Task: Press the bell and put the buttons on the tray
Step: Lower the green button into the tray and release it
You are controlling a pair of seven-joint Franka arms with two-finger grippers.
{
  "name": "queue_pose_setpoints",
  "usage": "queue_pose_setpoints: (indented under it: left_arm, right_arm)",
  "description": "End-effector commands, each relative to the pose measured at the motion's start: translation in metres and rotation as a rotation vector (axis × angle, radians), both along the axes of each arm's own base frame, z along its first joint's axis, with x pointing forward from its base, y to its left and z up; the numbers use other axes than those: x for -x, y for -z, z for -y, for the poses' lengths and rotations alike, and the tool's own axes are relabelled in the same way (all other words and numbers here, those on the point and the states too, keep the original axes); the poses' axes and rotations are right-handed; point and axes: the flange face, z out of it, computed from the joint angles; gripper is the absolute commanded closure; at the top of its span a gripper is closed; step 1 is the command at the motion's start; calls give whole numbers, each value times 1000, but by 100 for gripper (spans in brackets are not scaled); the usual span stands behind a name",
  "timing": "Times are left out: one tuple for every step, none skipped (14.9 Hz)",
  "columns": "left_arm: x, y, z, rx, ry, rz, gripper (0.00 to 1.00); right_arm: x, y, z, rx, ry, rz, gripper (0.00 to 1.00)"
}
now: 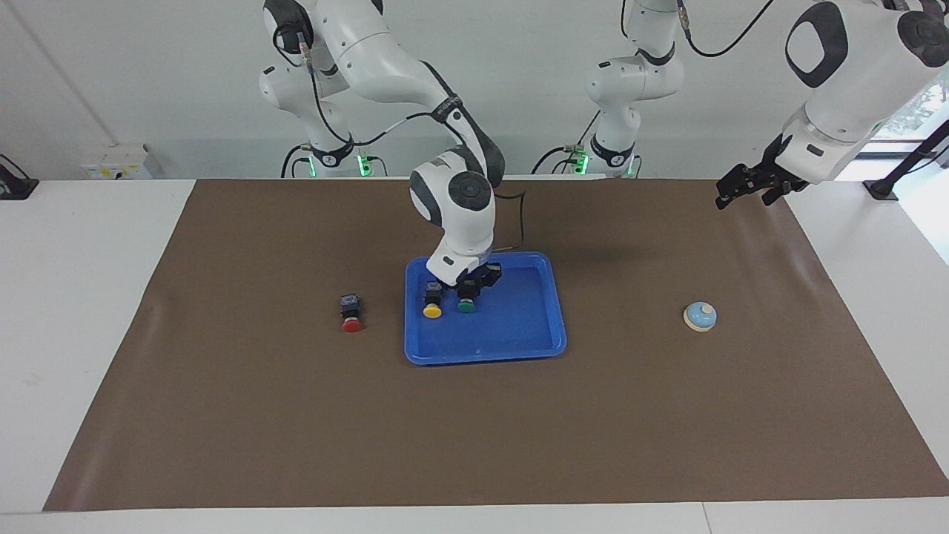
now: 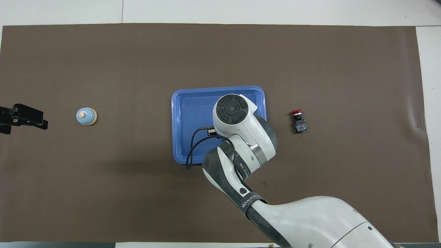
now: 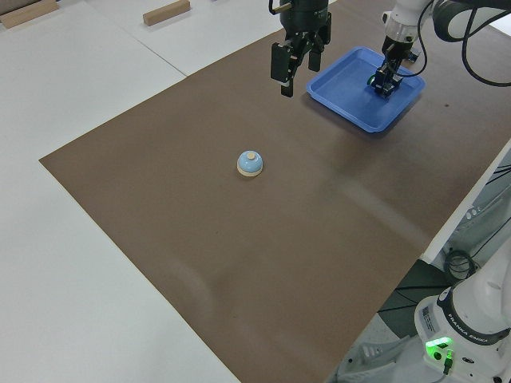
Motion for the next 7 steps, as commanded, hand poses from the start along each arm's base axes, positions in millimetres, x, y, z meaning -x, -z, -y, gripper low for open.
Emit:
queue_pose_setpoints:
  left_arm:
    - [6,-3,1,-3,2,10,0]
    - [6,-3,1,-3,2,10,0]
    - [6,-3,1,-3,2,11,0]
    - [6,-3,1,-3,2,11,0]
    - [6,-3,1,-3,2,11,0]
    - [6,-3,1,-3,2,10,0]
    - [6,-3,1,-3,2,11,0]
  right_arm:
    - [10,-4,0,-20,-45,9,83]
    - [11,-4,-2,-19,-49,9,79]
    - [11,-4,-3,-19,-59,10,74]
    - [14,-4,-7,-22,-101,9,69]
    - [14,-5,-8,-26,-151,11,64]
    - [16,-3,-8,-26,-174,6,63]
    - [16,-4,-9,-27,-177,7,63]
